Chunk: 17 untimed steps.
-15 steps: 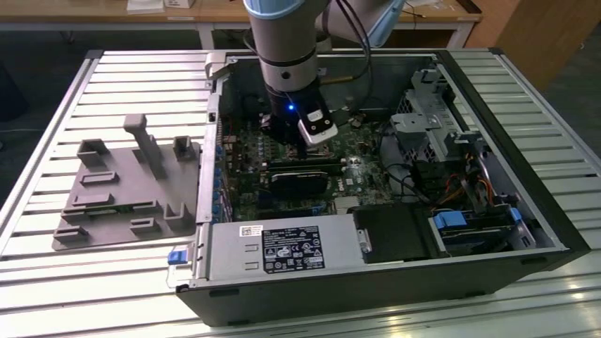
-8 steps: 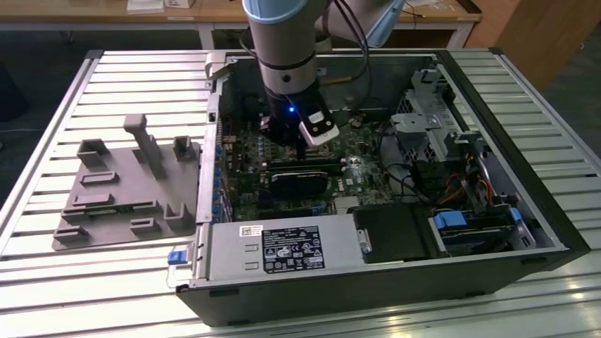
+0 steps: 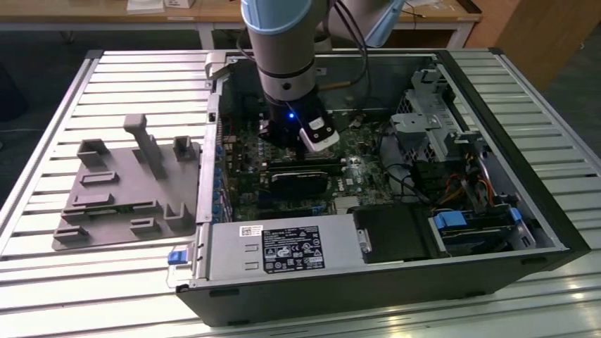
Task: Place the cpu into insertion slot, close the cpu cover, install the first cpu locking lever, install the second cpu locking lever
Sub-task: 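Install the second cpu locking lever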
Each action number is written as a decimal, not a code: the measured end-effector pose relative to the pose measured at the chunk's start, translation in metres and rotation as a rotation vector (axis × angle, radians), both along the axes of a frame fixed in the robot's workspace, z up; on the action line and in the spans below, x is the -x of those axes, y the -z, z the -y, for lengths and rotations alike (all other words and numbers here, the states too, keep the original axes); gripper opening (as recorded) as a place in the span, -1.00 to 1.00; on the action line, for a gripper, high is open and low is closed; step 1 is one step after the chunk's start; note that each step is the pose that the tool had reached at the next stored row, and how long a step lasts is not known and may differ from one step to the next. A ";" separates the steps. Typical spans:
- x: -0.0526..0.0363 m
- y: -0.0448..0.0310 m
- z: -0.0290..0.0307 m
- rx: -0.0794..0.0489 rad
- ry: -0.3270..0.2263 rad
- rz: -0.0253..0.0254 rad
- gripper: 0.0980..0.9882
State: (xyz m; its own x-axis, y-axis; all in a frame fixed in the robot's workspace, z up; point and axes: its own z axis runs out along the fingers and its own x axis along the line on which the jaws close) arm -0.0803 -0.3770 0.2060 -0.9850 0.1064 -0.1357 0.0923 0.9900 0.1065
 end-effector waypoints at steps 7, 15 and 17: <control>0.0032 0.0015 0.0064 -0.020 -0.016 -0.0001 -0.99; 0.0076 0.0026 0.0119 -0.046 -0.035 0.0001 -0.99; 0.0079 0.0028 0.0136 -0.051 -0.038 0.0001 -0.99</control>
